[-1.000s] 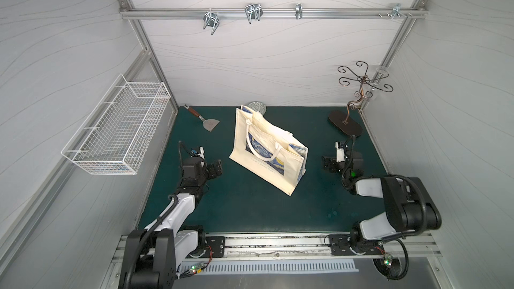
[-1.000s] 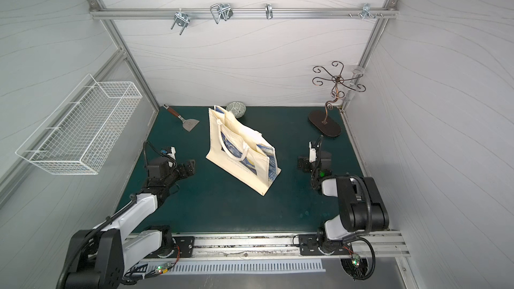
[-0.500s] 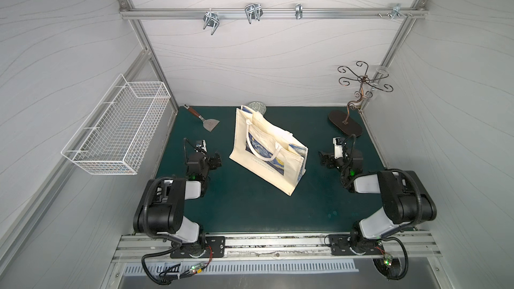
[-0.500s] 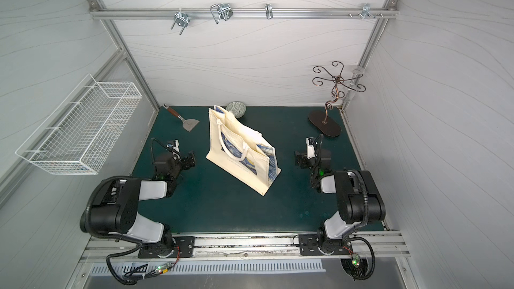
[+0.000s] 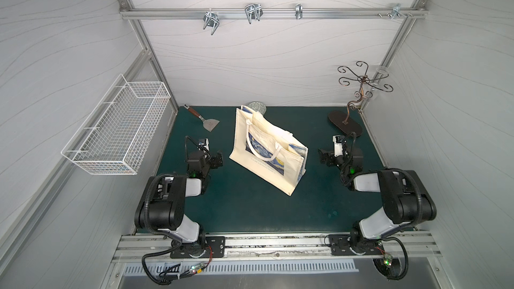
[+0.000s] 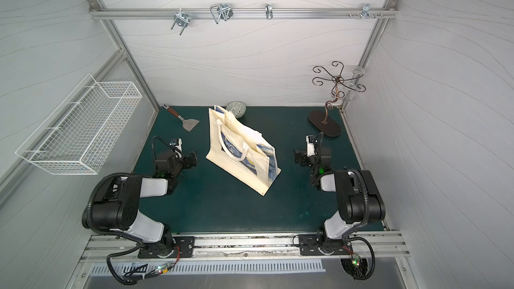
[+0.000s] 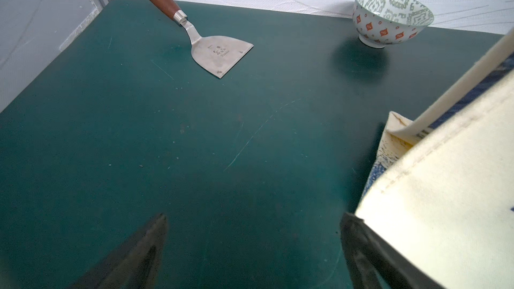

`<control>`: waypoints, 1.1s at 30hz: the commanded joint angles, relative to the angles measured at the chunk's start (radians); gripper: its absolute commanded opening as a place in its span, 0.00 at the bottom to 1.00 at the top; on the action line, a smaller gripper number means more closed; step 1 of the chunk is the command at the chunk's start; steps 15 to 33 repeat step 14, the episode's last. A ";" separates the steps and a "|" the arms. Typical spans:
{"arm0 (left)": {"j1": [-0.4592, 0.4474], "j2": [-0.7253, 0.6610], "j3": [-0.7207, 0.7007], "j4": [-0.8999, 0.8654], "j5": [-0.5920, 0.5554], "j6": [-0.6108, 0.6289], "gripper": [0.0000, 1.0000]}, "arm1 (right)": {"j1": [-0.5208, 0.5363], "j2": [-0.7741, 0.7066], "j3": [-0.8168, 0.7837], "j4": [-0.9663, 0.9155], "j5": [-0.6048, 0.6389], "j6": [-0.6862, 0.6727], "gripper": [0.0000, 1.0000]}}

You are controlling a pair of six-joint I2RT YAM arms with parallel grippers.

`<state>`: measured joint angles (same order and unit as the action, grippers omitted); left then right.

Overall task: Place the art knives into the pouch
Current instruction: Reset both arms

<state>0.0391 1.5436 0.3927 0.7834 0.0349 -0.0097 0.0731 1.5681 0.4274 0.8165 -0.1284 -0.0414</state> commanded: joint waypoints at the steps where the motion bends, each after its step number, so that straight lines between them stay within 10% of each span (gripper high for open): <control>1: -0.001 -0.002 0.031 0.032 0.005 0.020 0.99 | -0.011 0.011 0.017 -0.008 -0.020 -0.004 0.99; 33: 0.010 0.001 0.032 0.035 0.016 0.009 0.99 | -0.011 0.011 0.021 -0.011 -0.022 -0.003 0.99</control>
